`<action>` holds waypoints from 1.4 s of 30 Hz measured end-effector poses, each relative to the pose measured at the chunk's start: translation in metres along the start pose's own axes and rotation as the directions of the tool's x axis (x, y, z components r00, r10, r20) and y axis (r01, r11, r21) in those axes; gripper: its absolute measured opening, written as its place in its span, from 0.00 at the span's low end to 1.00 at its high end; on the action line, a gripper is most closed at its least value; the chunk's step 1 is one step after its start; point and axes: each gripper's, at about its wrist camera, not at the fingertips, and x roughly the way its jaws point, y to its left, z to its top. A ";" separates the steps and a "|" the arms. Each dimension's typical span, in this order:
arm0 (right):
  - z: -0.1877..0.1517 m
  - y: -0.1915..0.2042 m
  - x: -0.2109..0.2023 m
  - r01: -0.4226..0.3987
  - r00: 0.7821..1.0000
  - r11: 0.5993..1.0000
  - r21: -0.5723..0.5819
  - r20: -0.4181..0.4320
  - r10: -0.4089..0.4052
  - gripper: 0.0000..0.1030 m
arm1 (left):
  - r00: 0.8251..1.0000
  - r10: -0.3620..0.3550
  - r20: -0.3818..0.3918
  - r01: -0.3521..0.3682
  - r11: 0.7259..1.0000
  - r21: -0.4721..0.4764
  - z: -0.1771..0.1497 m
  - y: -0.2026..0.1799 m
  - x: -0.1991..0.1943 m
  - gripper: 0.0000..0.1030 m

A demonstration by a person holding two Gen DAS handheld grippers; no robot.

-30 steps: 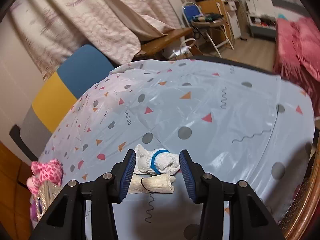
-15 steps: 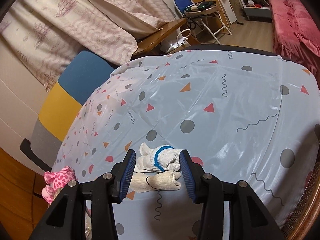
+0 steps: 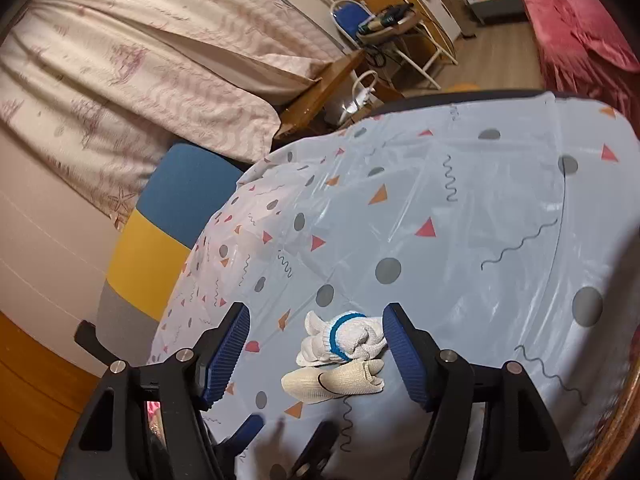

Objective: Organize soft objects
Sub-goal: 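Move both open tools from the tray toward the beige cloth and white gloves, then grasp the rolled beige mesh cloth with the left tool and lift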

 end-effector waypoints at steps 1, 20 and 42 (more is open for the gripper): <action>0.000 -0.001 0.002 -0.002 1.000 1.000 0.009 -0.008 0.002 0.69 | 1.000 -0.004 -0.001 0.004 1.000 0.002 0.003 -0.004 0.007 1.00; -0.008 0.004 0.021 -0.002 0.994 0.999 -0.036 -0.111 -0.002 0.69 | 0.999 -0.015 -0.036 0.012 0.995 -0.099 -0.021 0.010 0.026 0.32; -0.014 0.006 0.030 0.007 0.986 0.999 -0.048 -0.168 -0.015 0.69 | 1.000 0.030 -0.006 -0.031 0.979 -0.200 0.006 0.034 -0.012 0.66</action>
